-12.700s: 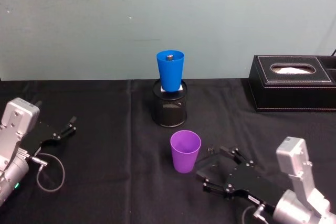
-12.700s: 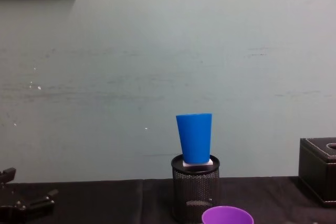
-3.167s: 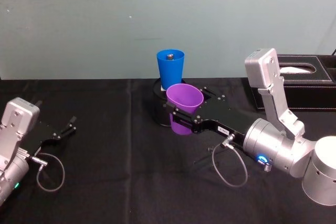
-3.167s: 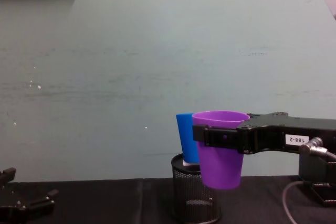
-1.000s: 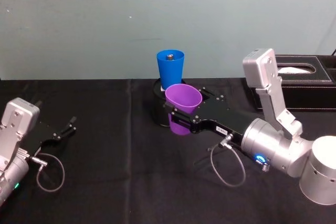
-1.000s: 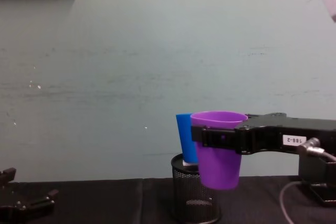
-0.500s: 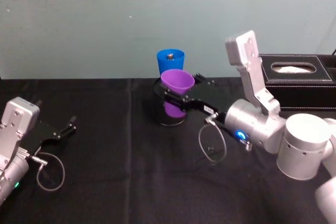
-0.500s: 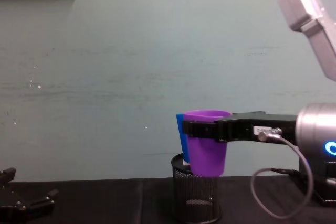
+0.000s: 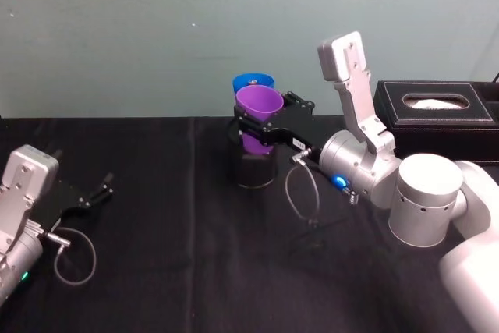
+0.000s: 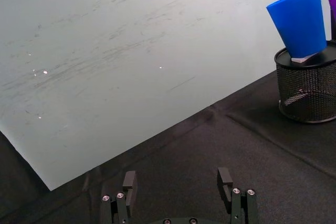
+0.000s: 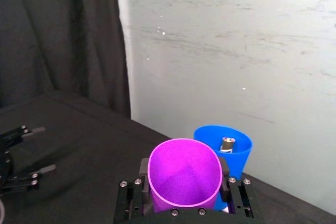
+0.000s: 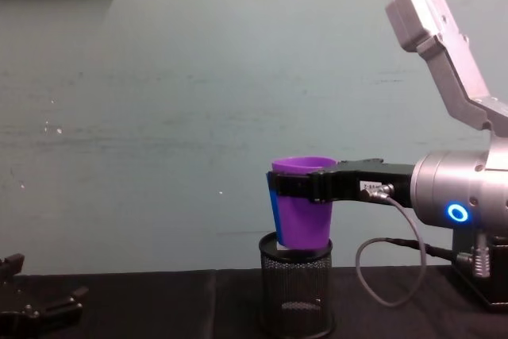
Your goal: Pick up one cup with a gripper and tap it against the other cup.
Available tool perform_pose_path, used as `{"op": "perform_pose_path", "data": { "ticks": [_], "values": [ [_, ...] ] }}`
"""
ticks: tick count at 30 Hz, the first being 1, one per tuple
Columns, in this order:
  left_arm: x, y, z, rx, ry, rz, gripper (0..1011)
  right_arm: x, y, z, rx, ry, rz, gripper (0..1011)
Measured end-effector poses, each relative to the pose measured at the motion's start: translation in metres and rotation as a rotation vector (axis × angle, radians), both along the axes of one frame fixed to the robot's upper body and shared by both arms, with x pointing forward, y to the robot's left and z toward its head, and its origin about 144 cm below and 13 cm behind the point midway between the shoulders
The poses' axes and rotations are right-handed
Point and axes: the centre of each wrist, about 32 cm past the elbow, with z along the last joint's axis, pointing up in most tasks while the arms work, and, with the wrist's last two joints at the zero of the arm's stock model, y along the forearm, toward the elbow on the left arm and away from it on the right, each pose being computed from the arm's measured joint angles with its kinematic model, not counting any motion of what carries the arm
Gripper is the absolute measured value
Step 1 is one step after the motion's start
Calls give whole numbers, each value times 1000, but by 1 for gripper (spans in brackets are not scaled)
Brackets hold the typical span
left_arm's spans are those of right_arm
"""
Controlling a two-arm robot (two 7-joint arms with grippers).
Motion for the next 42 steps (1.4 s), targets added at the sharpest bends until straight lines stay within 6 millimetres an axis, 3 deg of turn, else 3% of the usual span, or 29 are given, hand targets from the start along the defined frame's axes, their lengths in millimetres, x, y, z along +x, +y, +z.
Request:
{"op": "perform_pose_path", "data": {
  "ticks": [14,42],
  "values": [
    [0,0,0,0,0,0,1000,13,-2,0,5,-24,-39,728],
    [0,0,0,0,0,0,1000,22,6,2,17,-39,-60,728]
  ]
}}
